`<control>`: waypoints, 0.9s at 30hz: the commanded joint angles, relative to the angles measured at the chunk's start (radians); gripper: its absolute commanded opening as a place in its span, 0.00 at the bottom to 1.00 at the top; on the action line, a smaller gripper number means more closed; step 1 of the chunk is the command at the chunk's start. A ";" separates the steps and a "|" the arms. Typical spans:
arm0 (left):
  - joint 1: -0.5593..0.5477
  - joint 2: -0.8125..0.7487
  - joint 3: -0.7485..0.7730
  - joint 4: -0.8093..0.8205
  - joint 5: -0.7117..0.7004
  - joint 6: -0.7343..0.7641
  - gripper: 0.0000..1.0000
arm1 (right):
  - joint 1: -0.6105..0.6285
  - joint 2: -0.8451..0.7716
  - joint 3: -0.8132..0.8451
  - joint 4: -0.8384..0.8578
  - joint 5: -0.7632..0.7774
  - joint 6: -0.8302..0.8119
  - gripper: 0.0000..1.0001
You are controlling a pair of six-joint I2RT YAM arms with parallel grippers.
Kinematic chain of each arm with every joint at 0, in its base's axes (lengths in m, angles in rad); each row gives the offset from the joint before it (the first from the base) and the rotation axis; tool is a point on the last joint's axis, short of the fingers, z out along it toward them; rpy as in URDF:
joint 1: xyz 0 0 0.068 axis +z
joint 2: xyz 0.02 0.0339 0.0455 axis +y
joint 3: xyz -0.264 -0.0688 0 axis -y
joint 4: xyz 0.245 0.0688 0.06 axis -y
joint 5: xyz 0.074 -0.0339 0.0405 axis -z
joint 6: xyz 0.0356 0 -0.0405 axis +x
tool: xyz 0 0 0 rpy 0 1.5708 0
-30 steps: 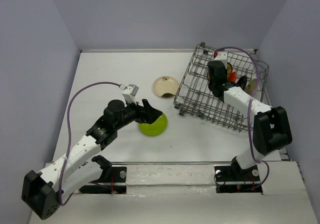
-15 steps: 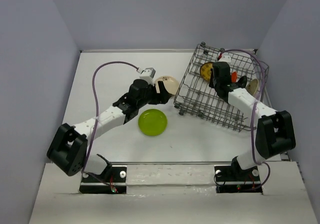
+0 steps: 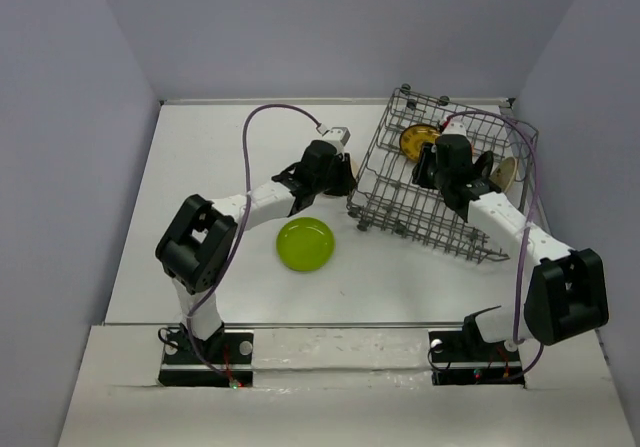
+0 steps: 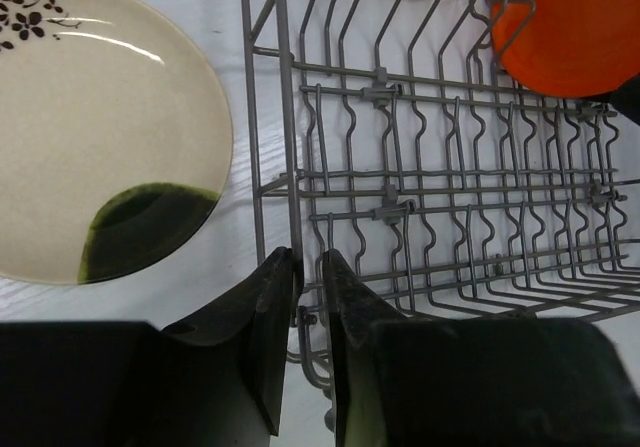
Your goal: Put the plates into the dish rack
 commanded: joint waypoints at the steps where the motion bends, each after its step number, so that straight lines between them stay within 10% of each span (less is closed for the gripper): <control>1: -0.020 0.029 0.083 0.001 0.000 0.032 0.27 | 0.001 -0.045 -0.020 0.006 -0.064 0.025 0.37; 10: -0.064 0.015 -0.006 0.077 0.061 -0.028 0.12 | 0.001 -0.044 -0.046 0.006 -0.052 0.014 0.37; 27: -0.150 -0.178 -0.276 0.274 0.143 -0.132 0.25 | -0.040 0.191 0.147 -0.024 0.167 0.173 0.49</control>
